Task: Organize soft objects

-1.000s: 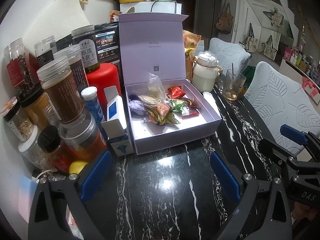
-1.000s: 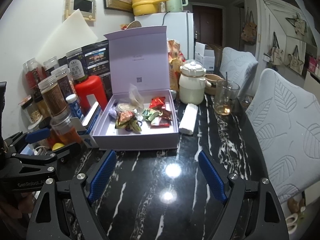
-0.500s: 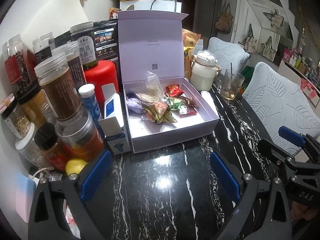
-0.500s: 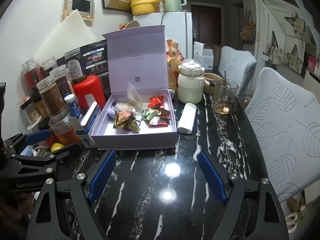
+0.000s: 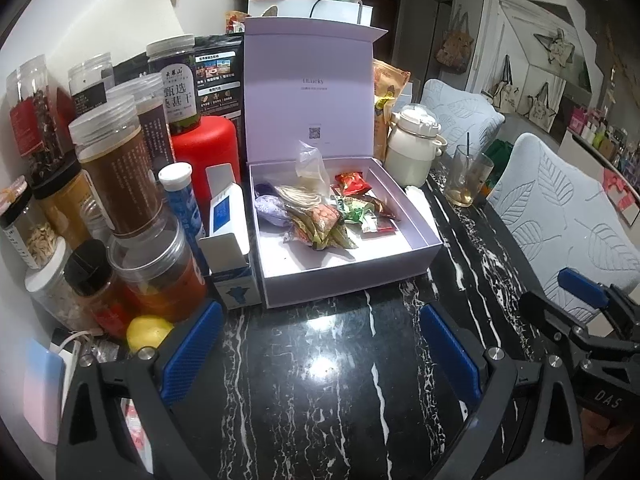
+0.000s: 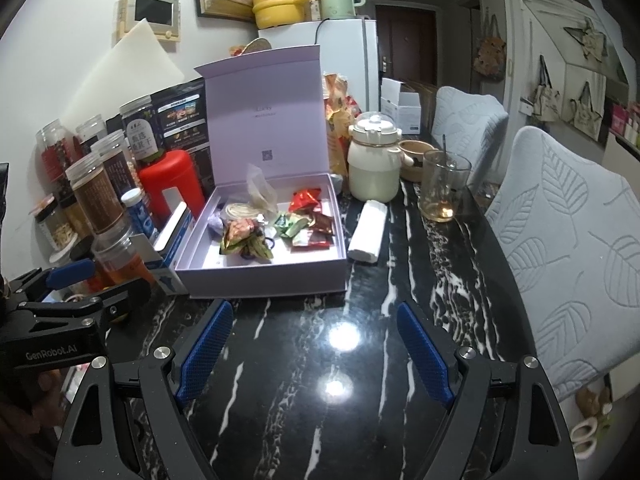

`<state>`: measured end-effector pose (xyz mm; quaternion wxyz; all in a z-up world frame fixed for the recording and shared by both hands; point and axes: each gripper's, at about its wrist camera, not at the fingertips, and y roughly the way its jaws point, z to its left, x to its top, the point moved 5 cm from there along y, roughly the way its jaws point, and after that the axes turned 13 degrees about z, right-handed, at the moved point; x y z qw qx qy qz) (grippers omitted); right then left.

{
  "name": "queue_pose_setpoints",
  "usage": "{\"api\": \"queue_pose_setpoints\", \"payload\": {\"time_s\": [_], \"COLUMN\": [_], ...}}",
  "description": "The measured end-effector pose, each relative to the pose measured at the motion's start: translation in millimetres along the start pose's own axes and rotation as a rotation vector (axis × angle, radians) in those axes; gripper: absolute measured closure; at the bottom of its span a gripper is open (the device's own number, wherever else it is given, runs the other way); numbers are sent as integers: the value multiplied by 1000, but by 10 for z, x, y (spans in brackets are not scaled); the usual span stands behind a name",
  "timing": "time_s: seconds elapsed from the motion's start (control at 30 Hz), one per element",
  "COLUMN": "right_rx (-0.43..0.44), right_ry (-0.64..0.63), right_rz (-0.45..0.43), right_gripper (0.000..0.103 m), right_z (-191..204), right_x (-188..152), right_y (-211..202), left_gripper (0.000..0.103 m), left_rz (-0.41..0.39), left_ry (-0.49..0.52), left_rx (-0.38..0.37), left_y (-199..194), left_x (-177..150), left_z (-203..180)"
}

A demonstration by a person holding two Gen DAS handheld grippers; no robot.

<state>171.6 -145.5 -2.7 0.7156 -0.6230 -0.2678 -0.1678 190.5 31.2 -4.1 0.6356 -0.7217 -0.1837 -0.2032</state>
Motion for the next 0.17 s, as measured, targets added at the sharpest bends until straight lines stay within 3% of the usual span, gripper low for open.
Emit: {"api": "queue_pose_setpoints", "payload": {"time_s": [0.17], "right_rx": [2], "right_ry": [-1], "right_rz": [23], "right_gripper": [18], "right_z": [4], "right_x": [-20], "right_y": [82], "left_gripper": [2], "left_rz": [9], "left_ry": [-5], "left_rx": [25], "left_y": [82], "left_x": [-12], "left_z": [38]}}
